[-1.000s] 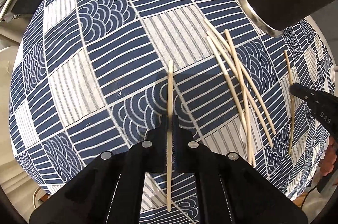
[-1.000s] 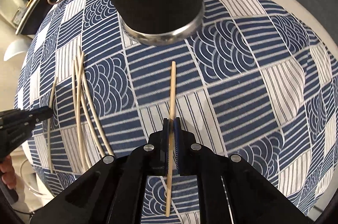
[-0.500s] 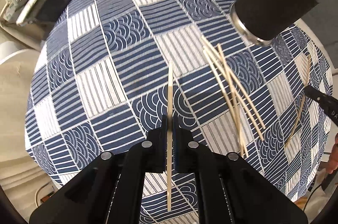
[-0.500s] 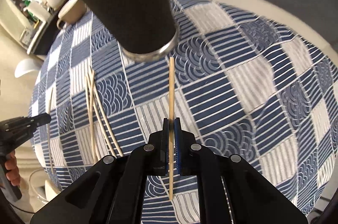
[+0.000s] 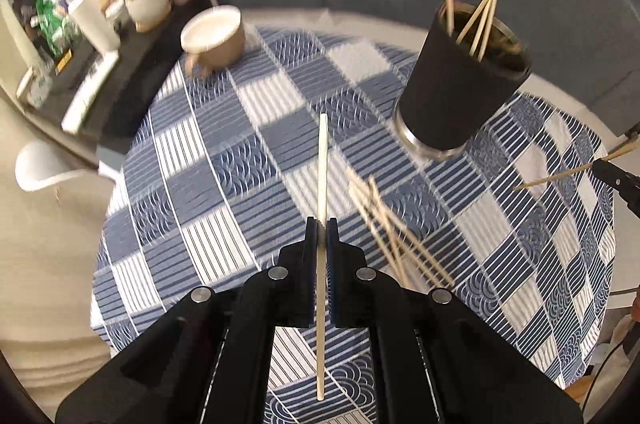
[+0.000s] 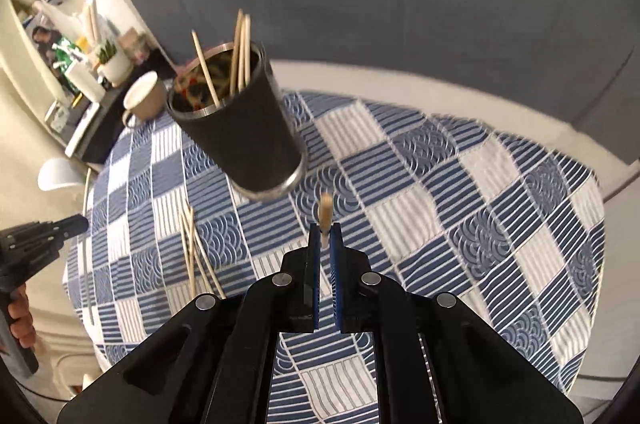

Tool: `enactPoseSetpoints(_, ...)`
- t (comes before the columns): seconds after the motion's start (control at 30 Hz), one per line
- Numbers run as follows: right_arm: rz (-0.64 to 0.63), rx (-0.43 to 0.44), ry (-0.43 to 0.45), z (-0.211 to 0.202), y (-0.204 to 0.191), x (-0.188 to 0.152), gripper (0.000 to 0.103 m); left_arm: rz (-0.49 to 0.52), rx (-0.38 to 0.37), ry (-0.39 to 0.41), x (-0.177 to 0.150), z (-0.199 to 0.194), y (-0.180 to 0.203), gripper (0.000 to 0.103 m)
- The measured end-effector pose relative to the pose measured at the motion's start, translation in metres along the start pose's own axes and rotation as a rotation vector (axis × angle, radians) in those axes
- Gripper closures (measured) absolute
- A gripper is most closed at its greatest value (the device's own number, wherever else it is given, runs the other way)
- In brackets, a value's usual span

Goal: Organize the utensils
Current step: 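Lift the left tool's skewer over the black cup while the right tool lifts its skewer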

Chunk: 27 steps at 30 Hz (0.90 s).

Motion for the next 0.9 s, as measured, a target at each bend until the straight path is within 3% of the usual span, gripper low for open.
enactPoseSetpoints(0.2, -0.048, -0.001, 0.081, -0.032, -0.013, 0.023, 0.098, 0.019, -0.015, 0.092, 0.029, -0.035, 0.005, 0.098)
enactPoseSetpoints(0.33, -0.073, 0.012, 0.132, -0.051, -0.027, 0.037, 0.098, 0.030, -0.062, 0.130, 0.047, -0.053, 0.010, 0.098)
enactPoseSetpoints(0.57, -0.122, 0.001, 0.194, -0.076, -0.050, 0.060, 0.098, 0.039, -0.028, 0.201, 0.081, -0.074, 0.008, 0.098)
enactPoseSetpoints(0.77, -0.143, -0.007, 0.243, -0.097, -0.062, 0.086, 0.098, 0.024, -0.086, 0.240, 0.117, -0.090, 0.002, 0.098)
enactPoseSetpoints(0.9, -0.136, -0.019, 0.268, -0.102, -0.065, 0.105, 0.098, 0.000, -0.181, 0.239, 0.138, -0.092, 0.000, 0.098)
Point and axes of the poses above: each gripper's, at about its wrist camera, not at the fingertips, and z roughly the way its jaws point, y to its right, x to its top, the point moved 5 cm from there along z, roughly the way its jaws point, and after that the axes turned 7 degrees about x, right-handed, at the moved point
